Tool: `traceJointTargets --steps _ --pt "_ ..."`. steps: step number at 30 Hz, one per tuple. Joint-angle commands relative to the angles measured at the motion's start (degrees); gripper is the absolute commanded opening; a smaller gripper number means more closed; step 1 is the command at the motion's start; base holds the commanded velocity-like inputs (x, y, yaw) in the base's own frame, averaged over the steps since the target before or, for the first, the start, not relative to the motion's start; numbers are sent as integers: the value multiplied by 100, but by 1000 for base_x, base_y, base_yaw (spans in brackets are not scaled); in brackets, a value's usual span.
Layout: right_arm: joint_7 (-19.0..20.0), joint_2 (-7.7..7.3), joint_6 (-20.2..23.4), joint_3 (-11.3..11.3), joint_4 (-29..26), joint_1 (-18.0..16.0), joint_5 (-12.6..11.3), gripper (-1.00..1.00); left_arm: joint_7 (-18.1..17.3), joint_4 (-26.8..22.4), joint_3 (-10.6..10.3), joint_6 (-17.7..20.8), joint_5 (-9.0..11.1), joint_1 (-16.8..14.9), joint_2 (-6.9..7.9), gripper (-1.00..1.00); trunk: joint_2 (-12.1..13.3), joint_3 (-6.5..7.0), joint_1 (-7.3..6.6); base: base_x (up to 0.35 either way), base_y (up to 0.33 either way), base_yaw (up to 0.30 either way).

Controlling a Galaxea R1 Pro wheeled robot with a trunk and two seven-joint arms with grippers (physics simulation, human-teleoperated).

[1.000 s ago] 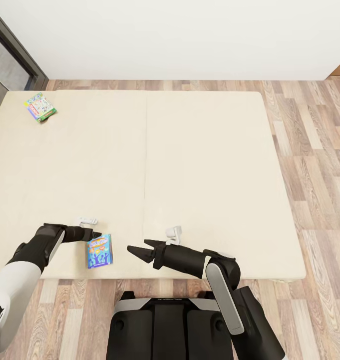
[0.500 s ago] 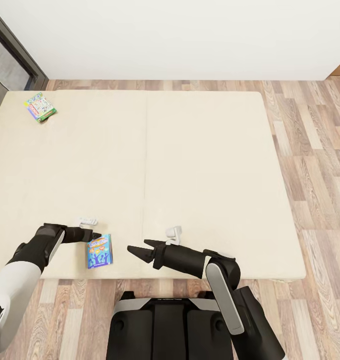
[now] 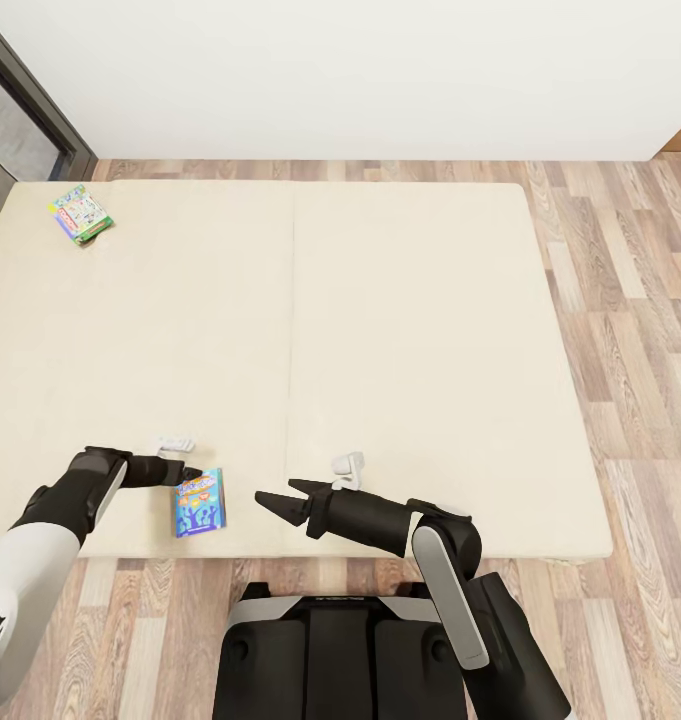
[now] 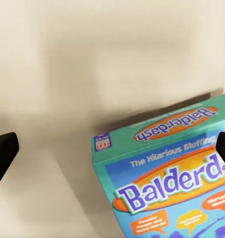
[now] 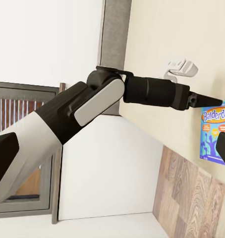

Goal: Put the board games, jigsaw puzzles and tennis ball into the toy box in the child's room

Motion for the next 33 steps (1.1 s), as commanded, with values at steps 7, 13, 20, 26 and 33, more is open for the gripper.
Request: traceJointTargets --steps 7,13,20,26,33 --pt "8 3 37 -6 -3 -2 -15 100 -129 -8 49 33 -30 -4 1 100 -7 -5 2 0 0 0" --pt "9 3 37 -7 5 -2 -12 100 -526 -8 67 34 -17 -4 12 100 -7 -5 2 0 0 0" --pt "10 3 37 -14 6 -2 -15 100 -1068 -6 67 46 -44 10 35 100 -7 -5 2 0 0 0" --pt "10 3 37 -10 6 -2 -15 100 -1234 -1 67 48 -47 28 138 100 -7 -5 2 0 0 0" --pt "10 3 37 -13 6 -2 -15 100 -1281 1 70 53 -36 56 189 100 -7 -5 2 0 0 0"
